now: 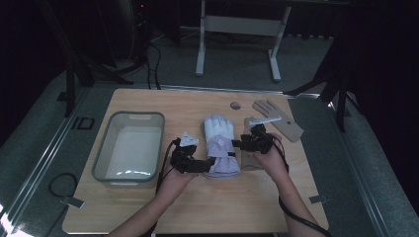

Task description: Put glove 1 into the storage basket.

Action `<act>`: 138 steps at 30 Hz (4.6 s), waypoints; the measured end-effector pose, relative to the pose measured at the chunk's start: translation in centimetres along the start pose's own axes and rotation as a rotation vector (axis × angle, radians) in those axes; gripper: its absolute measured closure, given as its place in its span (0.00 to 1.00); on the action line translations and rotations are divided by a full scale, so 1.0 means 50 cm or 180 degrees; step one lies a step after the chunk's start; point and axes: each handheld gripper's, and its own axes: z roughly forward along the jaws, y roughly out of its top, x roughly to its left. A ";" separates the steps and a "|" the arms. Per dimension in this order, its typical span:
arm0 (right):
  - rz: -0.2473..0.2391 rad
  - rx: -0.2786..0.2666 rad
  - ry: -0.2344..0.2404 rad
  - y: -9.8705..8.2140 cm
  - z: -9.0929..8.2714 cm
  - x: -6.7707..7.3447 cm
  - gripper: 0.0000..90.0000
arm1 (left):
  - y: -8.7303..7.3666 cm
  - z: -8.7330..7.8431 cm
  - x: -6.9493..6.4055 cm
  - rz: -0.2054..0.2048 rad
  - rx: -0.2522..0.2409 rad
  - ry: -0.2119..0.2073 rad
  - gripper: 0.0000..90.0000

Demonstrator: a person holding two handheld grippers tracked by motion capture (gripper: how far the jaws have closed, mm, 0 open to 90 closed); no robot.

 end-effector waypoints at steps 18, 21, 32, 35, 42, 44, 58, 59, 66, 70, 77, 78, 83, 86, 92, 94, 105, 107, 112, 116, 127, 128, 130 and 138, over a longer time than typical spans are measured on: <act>0.0621 0.0629 0.0007 -0.025 0.093 -0.012 0.50 | -0.046 0.106 0.016 -0.0306 0.0589 0.0078 0.22; 0.0833 0.0723 0.0114 -0.027 0.101 -0.020 0.51 | -0.054 0.112 0.021 -0.0342 0.0617 0.0030 0.24; 0.1039 0.0688 0.0620 -0.051 0.120 -0.038 0.68 | -0.067 0.120 0.034 -0.0377 0.0691 -0.0141 0.25; 0.0876 0.0635 0.0549 -0.052 0.118 -0.026 0.73 | -0.069 0.118 0.032 -0.0377 0.0693 -0.0171 0.29; 0.0295 0.0541 -0.0097 -0.044 0.105 0.041 0.84 | -0.070 0.114 0.036 -0.0479 0.0739 -0.0388 0.57; 0.0207 0.0505 -0.0175 -0.045 0.102 0.050 0.85 | -0.070 0.111 0.035 -0.0475 0.0731 -0.0400 0.65; 0.0145 0.0463 -0.0290 -0.026 0.084 0.068 0.88 | -0.040 0.091 0.030 -0.0241 0.0728 -0.0439 0.84; 0.0155 0.0428 -0.0291 -0.022 0.080 0.069 0.88 | -0.036 0.089 0.030 -0.0247 0.0712 -0.0437 0.84; 0.0123 0.0343 -0.0327 0.008 0.057 0.087 0.88 | -0.008 0.059 0.036 -0.0162 0.0677 -0.0468 0.84; 0.0071 0.0328 -0.0321 0.022 0.049 0.101 0.88 | 0.004 0.039 0.042 -0.0086 0.0686 -0.0489 0.84; 0.0066 0.0279 -0.0280 0.045 0.041 0.124 0.88 | 0.027 0.005 0.061 0.0087 0.0729 -0.0572 0.84; 0.0070 0.0270 -0.0277 0.049 0.040 0.129 0.88 | 0.030 -0.001 0.064 0.0104 0.0733 -0.0565 0.83; 0.0045 0.0233 -0.0271 0.066 0.041 0.148 0.88 | 0.037 -0.023 0.073 0.0135 0.0716 -0.0520 0.83; 0.0031 0.0210 -0.0247 0.082 0.046 0.167 0.88 | 0.041 -0.048 0.089 0.0137 0.0711 -0.0492 0.84; 0.0020 0.0175 -0.0170 0.108 0.059 0.202 0.88 | 0.042 -0.090 0.116 0.0124 0.0699 -0.0454 0.84; 0.0008 0.0176 -0.0152 0.117 0.065 0.215 0.88 | 0.042 -0.104 0.126 0.0101 0.0694 -0.0441 0.84; -0.0039 0.0168 -0.0020 0.166 0.104 0.283 0.88 | 0.038 -0.179 0.183 0.0048 0.0703 -0.0342 0.84; -0.0044 0.0171 0.0005 0.173 0.115 0.297 0.88 | 0.035 -0.191 0.194 0.0038 0.0706 -0.0324 0.84; -0.0073 0.0176 0.0040 0.190 0.131 0.328 0.88 | 0.026 -0.222 0.217 0.0003 0.0673 -0.0296 0.84; -0.0113 0.0178 0.0063 0.201 0.141 0.350 0.88 | 0.021 -0.244 0.232 -0.0006 0.0672 -0.0275 0.84; -0.0157 0.0190 0.0176 0.226 0.178 0.413 0.88 | -0.001 -0.306 0.279 -0.0065 0.0676 -0.0227 0.83; -0.0158 0.0192 0.0192 0.228 0.182 0.420 0.88 | -0.003 -0.312 0.285 -0.0068 0.0677 -0.0234 0.83; -0.0172 0.0202 0.0205 0.232 0.190 0.430 0.88 | -0.009 -0.323 0.295 -0.0070 0.0678 -0.0219 0.83; -0.0180 0.0256 0.0254 0.244 0.232 0.478 0.88 | -0.031 -0.355 0.333 -0.0092 0.0733 -0.0160 0.83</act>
